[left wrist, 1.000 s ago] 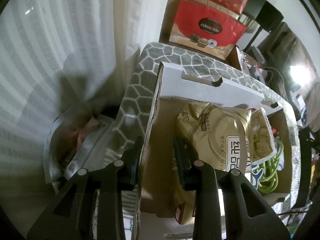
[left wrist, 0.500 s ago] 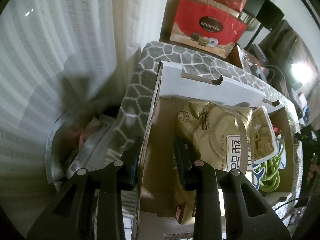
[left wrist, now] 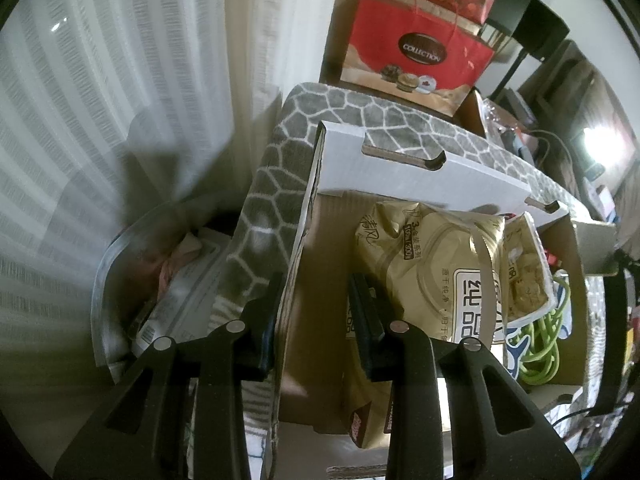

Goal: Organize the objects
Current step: 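Grip the clear case edge with the right tool and lift it, then lower the clear case into the tray and open the right tool, then close the right tool on the blue-and-white mask packet on the table, then lift the mask packet with the right tool and carry it into the tray, then press the mask packet down into the tray with the right tool while the left tool opens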

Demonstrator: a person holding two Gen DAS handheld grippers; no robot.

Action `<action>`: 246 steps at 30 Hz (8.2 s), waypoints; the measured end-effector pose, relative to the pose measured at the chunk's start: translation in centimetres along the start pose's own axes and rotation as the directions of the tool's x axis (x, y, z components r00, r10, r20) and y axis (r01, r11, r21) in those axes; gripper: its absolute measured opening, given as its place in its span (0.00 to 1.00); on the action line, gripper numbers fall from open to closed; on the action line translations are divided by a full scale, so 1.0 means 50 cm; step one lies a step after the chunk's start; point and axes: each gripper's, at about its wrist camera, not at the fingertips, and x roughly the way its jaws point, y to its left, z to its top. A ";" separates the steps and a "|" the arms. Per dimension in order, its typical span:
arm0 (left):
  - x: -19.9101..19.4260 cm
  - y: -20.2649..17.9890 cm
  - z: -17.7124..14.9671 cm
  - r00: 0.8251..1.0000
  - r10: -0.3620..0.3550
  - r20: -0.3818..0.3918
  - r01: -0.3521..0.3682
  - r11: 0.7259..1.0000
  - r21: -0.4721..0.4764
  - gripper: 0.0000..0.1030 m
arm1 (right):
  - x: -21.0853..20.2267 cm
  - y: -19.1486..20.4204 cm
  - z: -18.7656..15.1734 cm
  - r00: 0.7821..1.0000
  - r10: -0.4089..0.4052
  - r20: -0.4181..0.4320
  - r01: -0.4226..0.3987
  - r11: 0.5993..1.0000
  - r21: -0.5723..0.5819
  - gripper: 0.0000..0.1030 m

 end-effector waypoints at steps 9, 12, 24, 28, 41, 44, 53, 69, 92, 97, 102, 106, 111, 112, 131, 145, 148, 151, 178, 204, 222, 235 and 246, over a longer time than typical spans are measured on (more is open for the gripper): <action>0.000 0.000 0.000 1.000 0.001 0.001 -0.001 1.000 0.001 0.28 | -0.056 0.149 0.032 0.994 0.096 0.050 -0.087 0.984 -0.153 0.06; -0.001 -0.001 0.002 1.000 0.001 0.000 -0.001 1.000 -0.001 0.28 | -0.067 0.188 0.036 0.991 0.113 0.071 -0.098 0.977 -0.189 0.07; -0.001 -0.001 0.004 1.000 -0.002 0.000 0.002 1.000 -0.005 0.29 | -0.017 0.209 0.052 0.953 0.302 -0.016 -0.302 0.952 -0.050 0.22; 0.000 -0.002 0.005 1.000 -0.008 -0.002 0.008 1.000 -0.006 0.29 | 0.028 0.213 0.036 0.954 0.297 -0.041 -0.298 0.954 -0.019 0.10; -0.001 -0.002 0.004 1.000 -0.011 -0.003 0.011 1.000 -0.008 0.29 | -0.091 0.256 0.053 0.954 0.279 0.114 -0.260 0.953 -0.156 0.08; -0.001 0.000 0.003 1.000 -0.011 -0.002 0.011 1.000 -0.009 0.29 | -0.127 0.284 0.056 0.945 0.301 0.129 -0.274 0.942 -0.196 0.08; 0.000 -0.001 0.004 1.000 -0.012 -0.002 0.012 1.000 -0.010 0.29 | -0.187 0.403 0.055 0.938 0.318 0.137 -0.258 0.906 -0.334 0.08; -0.008 -0.006 0.006 1.000 -0.025 0.000 0.025 1.000 -0.014 0.29 | -0.056 0.579 -0.024 0.954 0.293 -0.057 -0.288 0.852 -0.437 0.44; -0.010 0.000 0.003 1.000 -0.025 0.005 0.025 1.000 0.006 0.29 | 0.011 0.422 -0.026 0.967 0.230 -0.106 -0.252 0.919 -0.302 0.44; -0.009 0.002 0.002 1.000 -0.026 0.008 0.026 1.000 0.001 0.28 | -0.001 0.344 -0.020 0.983 0.167 -0.079 -0.182 0.947 -0.264 0.47; -0.007 -0.001 0.004 1.000 -0.013 0.008 0.013 1.000 -0.006 0.29 | 0.014 0.249 -0.033 0.997 0.012 -0.071 -0.029 0.968 -0.249 0.53; -0.006 -0.004 0.003 1.000 -0.007 0.008 0.007 1.000 -0.003 0.29 | 0.035 0.162 -0.038 0.996 -0.007 -0.093 -0.007 0.989 -0.147 0.53; -0.006 -0.006 0.002 1.000 -0.003 0.006 0.003 1.000 0.000 0.29 | 0.055 0.083 -0.048 0.993 0.013 -0.116 -0.018 0.999 -0.041 0.53; -0.006 -0.007 0.001 1.000 -0.002 0.006 0.002 1.000 -0.001 0.29 | 0.059 0.073 -0.052 0.993 0.009 -0.119 -0.012 0.999 -0.032 0.53; -0.004 -0.008 -0.001 1.000 0.011 0.007 -0.011 1.000 0.000 0.29 | 0.101 0.077 -0.101 0.988 -0.103 -0.112 0.092 0.991 -0.102 0.35; -0.005 -0.005 -0.002 1.000 0.012 0.006 -0.012 1.000 -0.003 0.29 | 0.041 0.060 -0.052 0.971 0.235 -0.036 -0.231 0.968 0.095 0.04; -0.005 -0.004 -0.002 1.000 0.011 0.004 -0.011 1.000 -0.003 0.29 | 0.018 0.080 -0.040 0.965 0.260 -0.016 -0.259 0.963 0.074 0.04; -0.005 -0.005 -0.003 1.000 0.012 0.005 -0.012 1.000 -0.004 0.29 | -0.012 0.104 -0.028 0.967 0.255 0.015 -0.256 0.966 0.041 0.03; -0.008 -0.053 -0.013 1.000 -0.002 0.007 0.002 0.999 0.038 0.29 | -0.143 0.492 0.017 0.927 0.366 0.080 -0.312 0.872 -0.378 0.01; -0.012 -0.028 -0.015 0.997 -0.082 -0.002 0.082 0.997 0.001 0.29 | -0.021 0.677 -0.049 0.871 0.464 -0.160 -0.487 0.779 -0.395 0.43; -0.020 -0.026 -0.012 0.996 -0.092 0.009 0.092 0.996 -0.010 0.29 | -0.018 0.375 -0.028 0.957 0.282 -0.069 -0.290 0.934 -0.208 0.43; -0.036 -0.022 -0.009 0.996 -0.086 0.031 0.087 0.996 -0.018 0.31 | 0.004 0.433 -0.054 0.951 0.296 -0.084 -0.308 0.917 -0.255 0.38; -0.069 0.008 -0.022 0.993 -0.105 0.056 0.106 0.994 -0.025 0.37 | 0.121 0.571 0.036 0.924 0.361 -0.127 -0.382 0.891 -0.246 0.42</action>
